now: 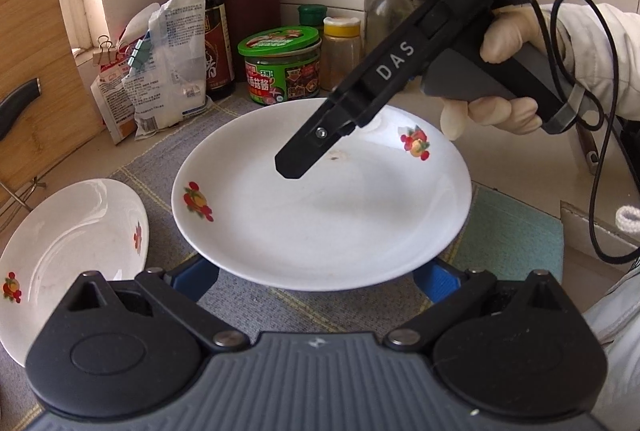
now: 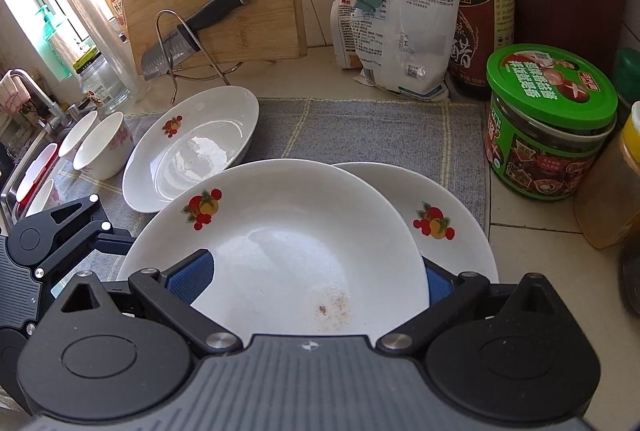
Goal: Organize plates and bowls
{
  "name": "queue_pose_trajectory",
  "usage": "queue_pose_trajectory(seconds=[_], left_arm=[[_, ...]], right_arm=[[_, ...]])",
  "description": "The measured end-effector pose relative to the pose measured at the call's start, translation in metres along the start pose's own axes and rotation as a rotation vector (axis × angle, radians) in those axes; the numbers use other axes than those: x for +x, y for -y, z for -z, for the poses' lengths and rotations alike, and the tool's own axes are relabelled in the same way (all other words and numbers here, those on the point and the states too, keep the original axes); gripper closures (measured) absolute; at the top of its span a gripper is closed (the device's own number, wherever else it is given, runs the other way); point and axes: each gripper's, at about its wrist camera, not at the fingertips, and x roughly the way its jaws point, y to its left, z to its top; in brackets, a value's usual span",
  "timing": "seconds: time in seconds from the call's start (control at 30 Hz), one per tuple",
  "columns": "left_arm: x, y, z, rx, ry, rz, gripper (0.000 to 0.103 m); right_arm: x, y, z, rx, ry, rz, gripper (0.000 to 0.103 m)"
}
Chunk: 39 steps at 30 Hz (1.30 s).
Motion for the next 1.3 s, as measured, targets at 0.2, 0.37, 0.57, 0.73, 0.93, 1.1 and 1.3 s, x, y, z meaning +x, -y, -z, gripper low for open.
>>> queue_pose_trajectory(seconds=[0.2,0.37,0.57,0.73,0.93,1.1,1.3], left_arm=[[0.006,-0.001,-0.005,0.001,-0.005,-0.007,0.001],[0.010,0.001,-0.007,0.015,-0.011,-0.008,0.001],[0.016,0.000,-0.009,0.029,-0.025,0.000,0.001],[0.022,-0.001,-0.010,0.051,-0.037,0.004,0.001],[0.025,-0.002,-0.010,0.072,-0.044,0.007,0.001],[0.030,-0.004,-0.012,0.074,-0.052,0.012,0.001],[0.031,-0.005,-0.013,0.084,-0.058,0.018,0.001]], right_arm=[[0.001,0.004,0.002,0.011,-0.005,0.004,0.000],[0.001,0.006,0.003,0.018,-0.009,0.008,0.000],[0.001,0.010,0.005,0.027,-0.011,0.017,0.000],[0.001,0.013,0.005,0.032,-0.011,0.027,0.000],[0.000,0.015,0.007,0.044,-0.014,0.028,0.000],[-0.001,0.017,0.007,0.048,-0.014,0.029,0.000],[-0.002,0.019,0.010,0.058,-0.018,0.027,0.000]])
